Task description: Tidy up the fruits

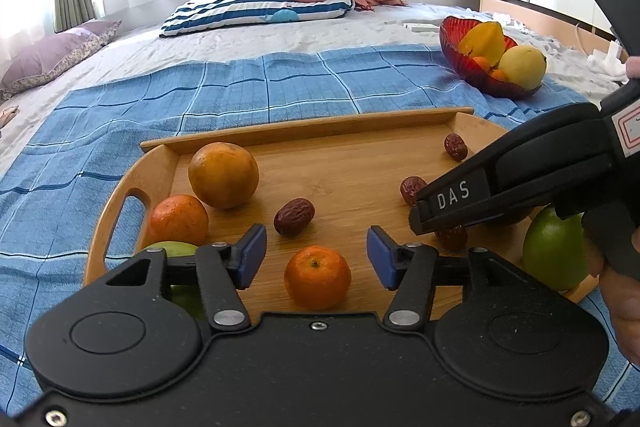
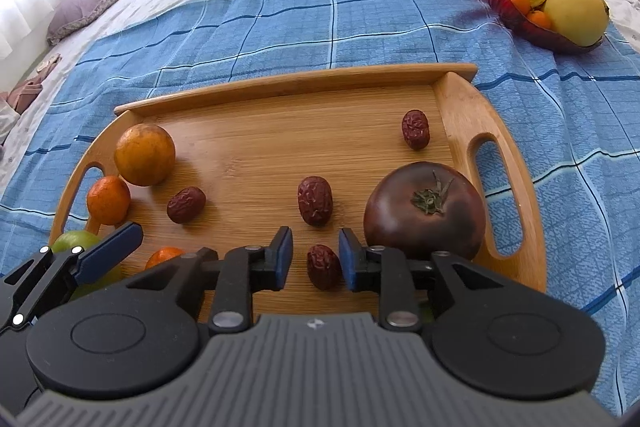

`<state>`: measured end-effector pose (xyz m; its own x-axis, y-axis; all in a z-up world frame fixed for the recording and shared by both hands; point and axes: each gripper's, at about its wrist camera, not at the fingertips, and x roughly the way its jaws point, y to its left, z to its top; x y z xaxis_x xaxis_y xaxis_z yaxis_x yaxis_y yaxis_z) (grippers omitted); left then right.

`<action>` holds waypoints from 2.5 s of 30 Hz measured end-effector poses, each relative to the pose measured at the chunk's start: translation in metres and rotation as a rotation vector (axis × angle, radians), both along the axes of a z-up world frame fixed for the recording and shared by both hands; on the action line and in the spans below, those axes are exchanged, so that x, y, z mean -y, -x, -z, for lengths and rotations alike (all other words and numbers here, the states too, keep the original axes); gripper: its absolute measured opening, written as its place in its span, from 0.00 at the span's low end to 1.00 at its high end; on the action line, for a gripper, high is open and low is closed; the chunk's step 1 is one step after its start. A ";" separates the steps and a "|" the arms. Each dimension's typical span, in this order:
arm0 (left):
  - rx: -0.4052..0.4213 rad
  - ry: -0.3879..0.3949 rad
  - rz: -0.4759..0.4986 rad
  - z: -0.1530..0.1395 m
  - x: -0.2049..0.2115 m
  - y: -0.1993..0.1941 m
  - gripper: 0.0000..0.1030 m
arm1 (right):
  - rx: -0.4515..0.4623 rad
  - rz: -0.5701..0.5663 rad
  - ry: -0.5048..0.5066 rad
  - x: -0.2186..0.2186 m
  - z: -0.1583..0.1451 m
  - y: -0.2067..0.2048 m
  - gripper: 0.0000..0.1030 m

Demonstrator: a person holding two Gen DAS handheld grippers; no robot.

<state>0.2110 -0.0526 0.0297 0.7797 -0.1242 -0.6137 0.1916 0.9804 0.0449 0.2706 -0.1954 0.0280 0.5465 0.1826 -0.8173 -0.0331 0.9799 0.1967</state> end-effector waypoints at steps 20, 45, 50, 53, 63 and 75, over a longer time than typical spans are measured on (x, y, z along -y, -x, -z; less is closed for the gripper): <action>0.007 0.026 -0.001 -0.007 -0.005 0.006 0.77 | 0.047 -0.009 -0.023 0.006 -0.011 0.012 0.58; 0.048 0.053 -0.022 -0.030 -0.020 0.050 0.91 | 0.312 -0.029 0.010 0.021 -0.048 0.090 0.75; 0.054 0.054 -0.035 -0.032 -0.024 0.058 0.93 | 0.356 -0.037 0.031 0.019 -0.052 0.101 0.78; 0.053 0.055 -0.042 -0.033 -0.026 0.061 0.95 | 0.377 -0.037 0.047 0.018 -0.053 0.106 0.80; 0.050 0.059 -0.041 -0.030 -0.031 0.073 0.97 | 0.417 -0.032 0.080 0.017 -0.046 0.122 0.87; 0.022 0.081 -0.058 -0.017 -0.041 0.090 0.97 | 0.458 0.005 0.069 0.018 -0.026 0.147 0.89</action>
